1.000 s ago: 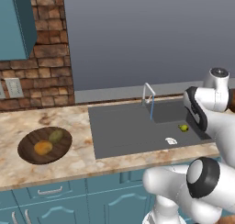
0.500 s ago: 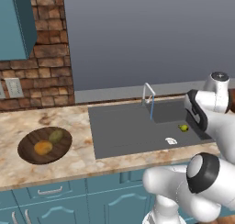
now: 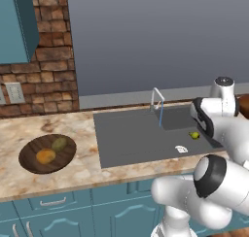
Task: Pick the potatos from the sink and place them in one bowl. Place the pear in the other bowl. Then turn off the sink faucet.
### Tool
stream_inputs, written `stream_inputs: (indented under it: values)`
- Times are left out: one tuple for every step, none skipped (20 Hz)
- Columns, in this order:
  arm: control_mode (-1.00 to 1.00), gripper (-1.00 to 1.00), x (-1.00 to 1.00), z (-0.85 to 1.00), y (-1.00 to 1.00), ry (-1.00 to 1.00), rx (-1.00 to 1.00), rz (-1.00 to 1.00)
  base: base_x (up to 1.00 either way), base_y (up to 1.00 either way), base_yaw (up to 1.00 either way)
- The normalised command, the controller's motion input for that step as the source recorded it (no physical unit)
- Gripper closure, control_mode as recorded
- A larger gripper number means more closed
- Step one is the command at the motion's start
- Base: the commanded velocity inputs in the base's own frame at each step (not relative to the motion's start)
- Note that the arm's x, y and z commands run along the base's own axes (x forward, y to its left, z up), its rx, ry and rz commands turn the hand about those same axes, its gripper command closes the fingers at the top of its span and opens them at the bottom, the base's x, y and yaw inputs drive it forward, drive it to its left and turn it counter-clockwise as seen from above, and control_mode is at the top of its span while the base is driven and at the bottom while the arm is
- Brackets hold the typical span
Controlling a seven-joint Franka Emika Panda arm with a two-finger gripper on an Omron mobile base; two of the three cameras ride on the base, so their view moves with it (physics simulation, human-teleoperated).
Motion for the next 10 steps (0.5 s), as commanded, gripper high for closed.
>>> stream_inputs:
  values:
    - [-1.00, -1.00, 0.01, -0.11, 0.00, 0.03, 0.06, -0.17, 0.00, 0.00, 0.00]
    - [-1.00, -1.00, 0.02, -0.16, -0.01, 0.02, 0.06, -0.15, 0.00, 0.00, 0.00]
    - [-1.00, -1.00, 0.02, -0.18, -0.01, 0.00, 0.06, -0.13, 0.00, 0.00, 0.00]
    - [-1.00, -1.00, 0.09, -0.21, -0.06, 0.01, 0.05, -0.13, 0.00, 0.00, 0.00]
    - [-1.00, -1.00, 0.11, -0.24, -0.09, 0.01, 0.04, -0.11, 0.00, 0.00, 0.00]
    - [-1.00, -1.00, 0.09, -0.27, -0.14, 0.00, 0.04, -0.10, 0.00, 0.00, 0.00]
    - [-1.00, -1.00, 0.11, -0.29, -0.16, 0.00, 0.03, -0.09, 0.00, 0.00, 0.00]
    - [-1.00, -1.00, 0.17, -0.30, -0.17, 0.00, 0.03, -0.09, 0.00, 0.00, 0.00]
    - [-1.00, -1.00, 0.19, -0.26, -0.15, 0.00, 0.03, -0.07, 0.00, 0.00, 0.00]
    - [-1.00, -1.00, 0.20, -0.26, -0.16, 0.00, 0.03, -0.06, 0.00, 0.00, 0.00]
